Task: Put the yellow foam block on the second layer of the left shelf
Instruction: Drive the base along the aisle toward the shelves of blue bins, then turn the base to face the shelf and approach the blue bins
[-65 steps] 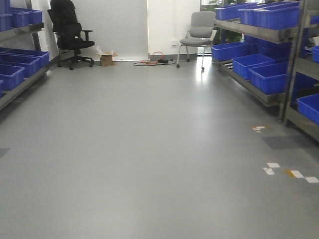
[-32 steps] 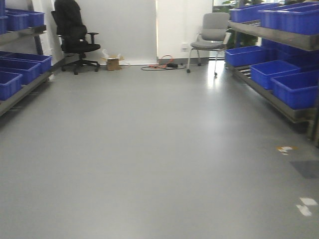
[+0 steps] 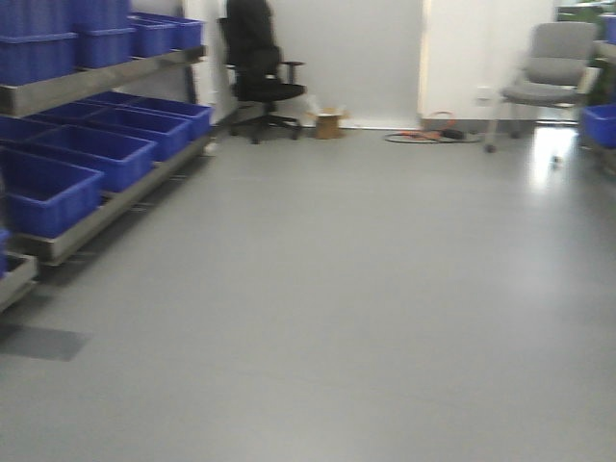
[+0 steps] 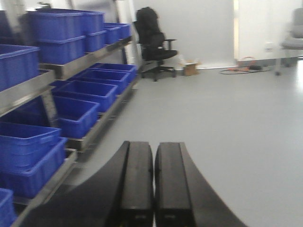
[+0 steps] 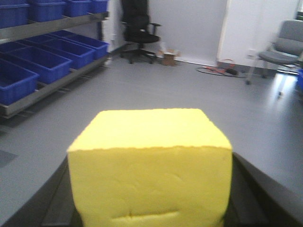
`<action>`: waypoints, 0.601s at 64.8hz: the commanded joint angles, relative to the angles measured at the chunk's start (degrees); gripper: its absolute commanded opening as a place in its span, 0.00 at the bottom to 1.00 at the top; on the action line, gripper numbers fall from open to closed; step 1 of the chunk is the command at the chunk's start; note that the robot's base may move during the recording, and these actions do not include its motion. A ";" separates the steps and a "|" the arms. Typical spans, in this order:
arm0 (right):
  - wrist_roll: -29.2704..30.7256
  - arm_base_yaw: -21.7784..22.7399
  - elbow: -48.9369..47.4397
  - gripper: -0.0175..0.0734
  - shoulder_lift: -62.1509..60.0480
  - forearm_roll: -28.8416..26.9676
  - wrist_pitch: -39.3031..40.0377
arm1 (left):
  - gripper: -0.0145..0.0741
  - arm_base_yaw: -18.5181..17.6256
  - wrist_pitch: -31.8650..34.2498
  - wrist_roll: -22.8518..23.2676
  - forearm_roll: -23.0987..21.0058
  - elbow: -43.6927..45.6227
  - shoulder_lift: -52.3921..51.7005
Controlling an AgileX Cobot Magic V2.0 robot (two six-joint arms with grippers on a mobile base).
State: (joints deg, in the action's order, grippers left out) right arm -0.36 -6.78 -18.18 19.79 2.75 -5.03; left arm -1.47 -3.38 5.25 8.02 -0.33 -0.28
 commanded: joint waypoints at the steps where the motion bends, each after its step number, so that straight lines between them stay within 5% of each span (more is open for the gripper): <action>1: 0.36 0.27 -1.83 0.70 0.40 0.41 5.03 | 0.32 -0.04 4.66 0.27 -0.35 -1.34 -1.11; 39: 0.36 0.27 -1.83 0.70 0.40 0.41 5.03 | 0.32 -0.04 4.66 0.27 -0.35 -1.34 -1.11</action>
State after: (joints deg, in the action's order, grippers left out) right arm -0.36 -6.78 -18.18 19.79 2.75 -5.03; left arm -1.47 -3.38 5.25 8.02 -0.33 -0.28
